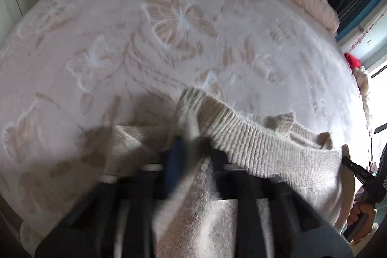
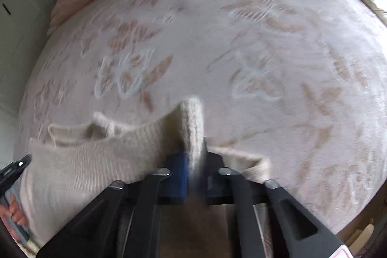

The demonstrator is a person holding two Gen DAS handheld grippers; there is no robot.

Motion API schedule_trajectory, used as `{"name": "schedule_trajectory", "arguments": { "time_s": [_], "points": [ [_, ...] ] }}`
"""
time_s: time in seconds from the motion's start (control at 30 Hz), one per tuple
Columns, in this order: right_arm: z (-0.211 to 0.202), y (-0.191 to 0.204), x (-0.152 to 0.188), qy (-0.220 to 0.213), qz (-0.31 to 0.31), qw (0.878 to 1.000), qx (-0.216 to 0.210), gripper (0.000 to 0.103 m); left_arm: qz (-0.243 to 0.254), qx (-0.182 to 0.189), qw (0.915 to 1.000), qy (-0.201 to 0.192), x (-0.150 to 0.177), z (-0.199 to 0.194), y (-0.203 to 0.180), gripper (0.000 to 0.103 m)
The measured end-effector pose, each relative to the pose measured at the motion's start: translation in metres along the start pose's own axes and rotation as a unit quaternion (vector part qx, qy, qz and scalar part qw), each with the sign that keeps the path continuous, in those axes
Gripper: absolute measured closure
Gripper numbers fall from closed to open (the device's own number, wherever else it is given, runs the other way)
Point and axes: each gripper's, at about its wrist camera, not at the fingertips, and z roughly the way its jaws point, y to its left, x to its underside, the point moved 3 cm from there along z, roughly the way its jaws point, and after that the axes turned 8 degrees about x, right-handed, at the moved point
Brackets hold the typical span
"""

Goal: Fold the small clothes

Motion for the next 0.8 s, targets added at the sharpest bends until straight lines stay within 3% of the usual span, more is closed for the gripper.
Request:
{"name": "schedule_trajectory", "arguments": {
  "time_s": [0.17,0.23,0.33,0.4,0.43,0.47,0.57,0.67,0.7,0.8],
  "points": [
    [-0.106,-0.012,0.009,-0.131,0.039,0.987,-0.082,0.096,-0.002,0.059,0.9942,-0.090,-0.003,-0.089,-0.006,0.095],
    [-0.121,-0.023,0.008,-0.152,0.055,0.984,-0.077,0.096,-0.006,0.044,0.9942,-0.098,-0.010,-0.099,-0.004,0.095],
    [-0.068,-0.033,0.000,-0.103,0.061,0.992,-0.039,0.095,0.012,-0.001,0.9978,-0.065,-0.019,-0.062,-0.002,0.094],
    [0.000,-0.035,0.007,-0.014,0.059,0.998,-0.004,0.094,0.017,-0.039,0.9990,-0.014,-0.015,-0.011,0.002,0.092],
    [0.014,-0.034,0.010,0.004,0.050,0.999,0.010,0.094,0.020,-0.050,0.9985,-0.001,-0.009,-0.002,0.005,0.091],
    [0.013,-0.031,0.011,-0.009,0.047,0.999,0.017,0.091,0.024,-0.063,0.9977,0.007,-0.005,0.007,0.005,0.090],
    [-0.039,-0.022,0.015,-0.071,0.050,0.996,0.010,0.085,0.032,-0.054,0.9972,-0.040,0.006,-0.021,-0.004,0.085],
    [-0.088,0.001,0.031,-0.125,0.015,0.992,-0.006,0.084,0.045,-0.053,0.9943,-0.080,0.019,-0.064,-0.017,0.068],
    [-0.093,0.011,0.037,-0.126,0.004,0.992,-0.021,0.084,0.049,-0.046,0.9935,-0.092,0.027,-0.075,-0.023,0.062],
    [-0.077,0.060,0.067,-0.079,-0.036,0.993,-0.083,0.088,0.055,-0.023,0.9951,-0.079,0.053,-0.071,-0.038,0.061]
  ]
}}
